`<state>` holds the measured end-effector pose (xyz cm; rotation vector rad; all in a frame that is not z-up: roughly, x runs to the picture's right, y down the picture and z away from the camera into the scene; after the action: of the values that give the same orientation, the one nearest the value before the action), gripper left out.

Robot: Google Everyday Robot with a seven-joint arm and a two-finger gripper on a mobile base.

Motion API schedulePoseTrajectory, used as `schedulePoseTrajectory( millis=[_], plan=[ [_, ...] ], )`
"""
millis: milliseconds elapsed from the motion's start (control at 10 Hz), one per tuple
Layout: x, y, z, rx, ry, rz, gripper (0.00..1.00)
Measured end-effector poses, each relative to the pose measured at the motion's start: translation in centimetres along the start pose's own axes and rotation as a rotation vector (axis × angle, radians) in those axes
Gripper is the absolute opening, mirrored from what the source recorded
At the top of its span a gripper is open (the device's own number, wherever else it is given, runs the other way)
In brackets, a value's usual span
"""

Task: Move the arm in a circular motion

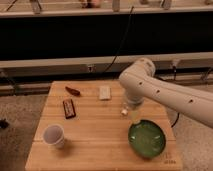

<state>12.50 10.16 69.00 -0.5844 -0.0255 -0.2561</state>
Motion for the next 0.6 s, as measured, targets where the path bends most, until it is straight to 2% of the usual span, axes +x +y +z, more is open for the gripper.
schedulePoseTrajectory(
  millis=[400, 600],
  plan=[
    [-1.9, -0.3, 0.0, -0.006, -0.01, -0.017, 0.8],
    [-2.0, -0.1, -0.1, -0.008, -0.014, -0.005, 0.8]
  ],
)
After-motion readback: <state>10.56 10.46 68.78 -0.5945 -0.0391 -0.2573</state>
